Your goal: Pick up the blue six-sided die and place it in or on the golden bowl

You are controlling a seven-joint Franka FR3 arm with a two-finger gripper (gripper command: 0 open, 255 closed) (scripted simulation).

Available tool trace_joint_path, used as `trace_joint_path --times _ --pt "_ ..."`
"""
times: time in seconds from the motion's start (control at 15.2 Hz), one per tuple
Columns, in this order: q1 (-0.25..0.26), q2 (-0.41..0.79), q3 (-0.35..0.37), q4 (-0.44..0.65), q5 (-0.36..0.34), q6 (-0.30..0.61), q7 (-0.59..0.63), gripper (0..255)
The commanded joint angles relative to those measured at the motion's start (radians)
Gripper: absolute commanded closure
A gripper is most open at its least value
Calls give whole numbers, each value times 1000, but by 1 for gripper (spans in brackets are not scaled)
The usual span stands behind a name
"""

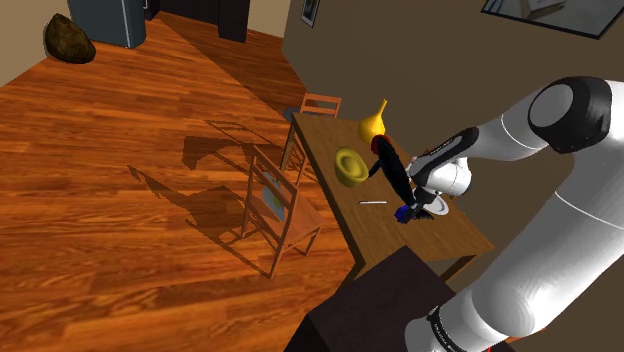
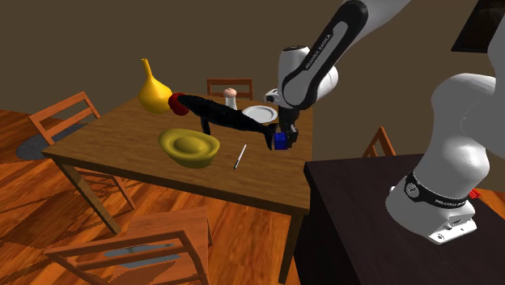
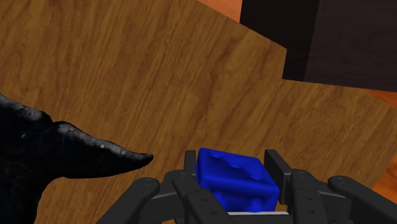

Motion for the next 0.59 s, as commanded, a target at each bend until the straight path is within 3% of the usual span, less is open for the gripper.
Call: trace_joint_path --times 0.0,0.53 --pt "15 -38 -21 -3 -49 -28 36 255" --pt "28 -174 -55 6 -202 -147 143 255"
